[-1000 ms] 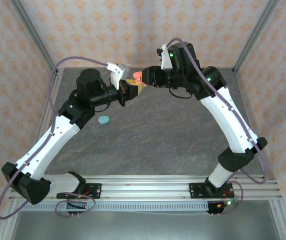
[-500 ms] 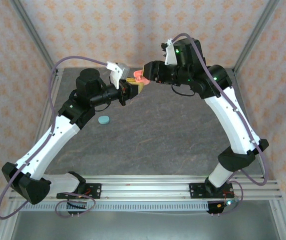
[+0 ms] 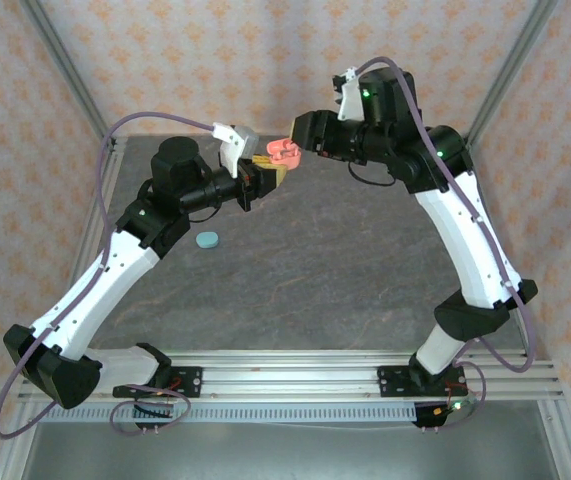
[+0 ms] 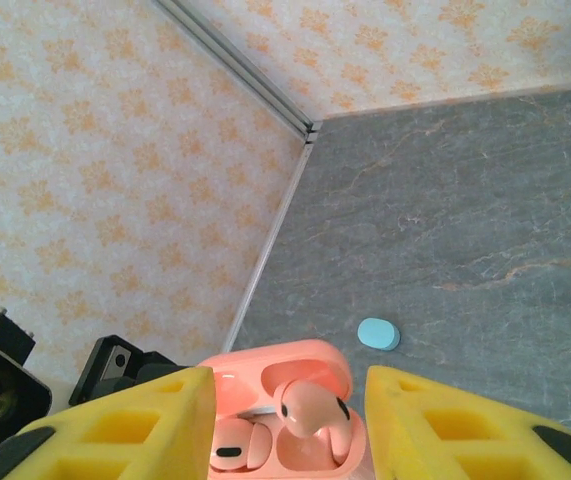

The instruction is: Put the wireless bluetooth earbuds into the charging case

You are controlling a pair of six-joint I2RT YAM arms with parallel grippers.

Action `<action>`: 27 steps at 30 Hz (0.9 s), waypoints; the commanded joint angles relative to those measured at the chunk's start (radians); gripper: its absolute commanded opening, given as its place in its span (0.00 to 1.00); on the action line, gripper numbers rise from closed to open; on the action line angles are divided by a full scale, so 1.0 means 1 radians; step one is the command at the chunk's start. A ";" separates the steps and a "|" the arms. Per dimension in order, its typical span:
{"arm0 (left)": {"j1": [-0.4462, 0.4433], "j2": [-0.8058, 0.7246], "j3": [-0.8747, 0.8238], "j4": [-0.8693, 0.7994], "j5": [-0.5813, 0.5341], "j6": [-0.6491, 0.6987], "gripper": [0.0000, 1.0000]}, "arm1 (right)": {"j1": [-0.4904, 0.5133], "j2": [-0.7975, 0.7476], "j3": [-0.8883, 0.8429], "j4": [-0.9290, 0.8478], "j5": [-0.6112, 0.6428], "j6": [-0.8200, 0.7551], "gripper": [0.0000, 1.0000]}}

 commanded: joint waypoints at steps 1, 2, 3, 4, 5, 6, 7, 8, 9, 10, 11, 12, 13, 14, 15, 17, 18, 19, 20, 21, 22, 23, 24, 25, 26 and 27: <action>-0.004 -0.002 0.031 0.048 0.022 0.007 0.00 | -0.008 0.008 0.028 0.022 -0.030 0.019 0.43; -0.003 -0.001 0.033 0.046 0.022 0.008 0.00 | -0.007 0.009 0.029 0.018 -0.032 0.018 0.43; -0.003 -0.002 0.033 0.044 0.023 0.009 0.00 | -0.007 0.012 0.029 0.015 -0.037 0.016 0.43; -0.004 -0.001 0.034 0.043 0.024 0.011 0.00 | -0.008 0.015 0.028 0.013 -0.043 0.016 0.43; -0.004 -0.002 0.036 0.042 0.024 0.012 0.00 | -0.006 0.018 0.029 0.014 -0.051 0.018 0.43; -0.004 -0.001 0.036 0.042 0.025 0.012 0.00 | -0.006 0.019 0.030 0.012 -0.058 0.019 0.43; -0.003 -0.001 0.037 0.041 0.027 0.013 0.00 | -0.007 0.022 0.030 0.012 -0.063 0.019 0.43; -0.004 -0.001 0.039 0.039 0.027 0.013 0.00 | -0.008 0.026 0.031 0.010 -0.068 0.019 0.43; -0.003 -0.002 0.040 0.038 0.027 0.014 0.00 | -0.008 0.028 0.033 0.007 -0.070 0.019 0.43; -0.004 -0.002 0.042 0.037 0.027 0.013 0.00 | -0.008 0.032 0.035 0.003 -0.071 0.018 0.43; -0.004 -0.001 0.042 0.038 0.028 0.016 0.00 | -0.007 0.033 0.036 0.000 -0.072 0.018 0.43; -0.004 -0.001 0.042 0.037 0.028 0.016 0.00 | -0.007 0.036 0.038 -0.004 -0.073 0.016 0.42; -0.003 -0.003 0.042 0.036 0.029 0.016 0.00 | -0.008 0.038 0.039 -0.006 -0.073 0.015 0.41; -0.004 -0.004 0.042 0.035 0.030 0.015 0.00 | -0.008 0.039 0.039 -0.009 -0.073 0.013 0.40; -0.004 -0.004 0.041 0.033 0.030 0.016 0.00 | -0.008 0.039 0.039 -0.013 -0.074 0.012 0.39; -0.003 -0.007 0.039 0.034 0.029 0.016 0.00 | -0.008 0.042 0.039 -0.020 -0.073 0.008 0.37; -0.004 -0.009 0.037 0.034 0.030 0.016 0.00 | -0.008 0.043 0.040 -0.022 -0.075 0.007 0.37; -0.004 -0.010 0.036 0.032 0.028 0.016 0.00 | -0.009 0.043 0.040 -0.025 -0.076 0.005 0.35; -0.004 -0.012 0.036 0.030 0.028 0.015 0.00 | -0.008 0.043 0.040 -0.027 -0.078 0.005 0.35; -0.004 -0.013 0.036 0.031 0.027 0.015 0.00 | -0.008 0.042 0.039 -0.029 -0.079 0.004 0.34; -0.004 -0.015 0.034 0.029 0.025 0.017 0.00 | -0.009 0.041 0.039 -0.031 -0.081 0.004 0.34; -0.004 -0.016 0.034 0.029 0.023 0.017 0.00 | -0.009 0.042 0.039 -0.032 -0.083 0.003 0.33; -0.004 -0.017 0.034 0.029 0.022 0.017 0.00 | -0.009 0.040 0.039 -0.034 -0.088 0.001 0.33; -0.004 -0.017 0.034 0.028 0.021 0.017 0.00 | -0.009 0.038 0.038 -0.035 -0.091 -0.001 0.33; -0.004 -0.017 0.034 0.027 0.021 0.018 0.00 | -0.008 0.037 0.036 -0.035 -0.097 -0.004 0.33; -0.003 -0.018 0.034 0.026 0.019 0.018 0.00 | -0.009 0.034 0.032 -0.036 -0.102 -0.009 0.32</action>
